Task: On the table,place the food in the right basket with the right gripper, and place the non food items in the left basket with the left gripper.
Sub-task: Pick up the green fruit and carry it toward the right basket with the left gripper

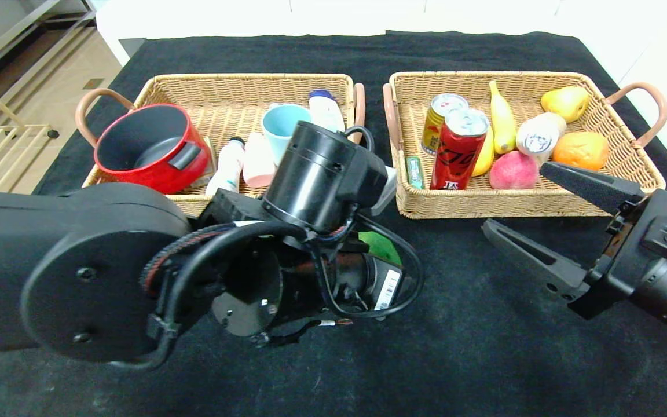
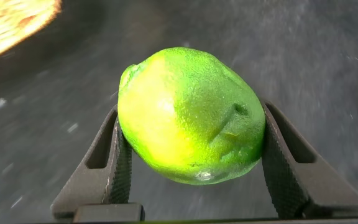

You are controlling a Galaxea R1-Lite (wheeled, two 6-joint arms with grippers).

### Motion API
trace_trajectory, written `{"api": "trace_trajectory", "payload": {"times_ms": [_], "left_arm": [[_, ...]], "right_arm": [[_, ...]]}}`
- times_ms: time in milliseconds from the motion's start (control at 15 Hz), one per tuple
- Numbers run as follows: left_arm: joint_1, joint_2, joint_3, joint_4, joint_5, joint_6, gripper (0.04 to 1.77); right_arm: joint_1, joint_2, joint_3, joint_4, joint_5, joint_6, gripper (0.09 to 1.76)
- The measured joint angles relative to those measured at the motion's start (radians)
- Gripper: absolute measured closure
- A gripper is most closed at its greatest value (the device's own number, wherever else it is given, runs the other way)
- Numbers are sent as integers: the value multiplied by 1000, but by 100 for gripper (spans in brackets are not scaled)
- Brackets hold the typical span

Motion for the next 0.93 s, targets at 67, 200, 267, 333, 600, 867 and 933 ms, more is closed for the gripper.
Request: {"api": "trace_trajectory", "payload": {"times_ms": [67, 200, 267, 333, 600, 867, 933], "left_arm": [[-5, 31, -25, 0, 6, -10, 61], [-11, 82, -56, 0, 9, -18, 61], [-17, 105, -72, -1, 10, -20, 61], [-21, 123, -84, 0, 12, -21, 61], [-26, 170, -114, -2, 32, -22, 61], [-26, 186, -122, -4, 42, -32, 61], [-26, 188, -122, -5, 46, -35, 61]], "right_arm": [[-3, -4, 0, 0, 0, 0, 14], [-6, -11, -1, 0, 0, 0, 14], [-9, -13, -2, 0, 0, 0, 14], [-10, -14, -2, 0, 0, 0, 14], [-11, -15, -1, 0, 0, 0, 14], [-11, -15, 2, 0, 0, -1, 14], [-11, -15, 2, 0, 0, 0, 14]]}}
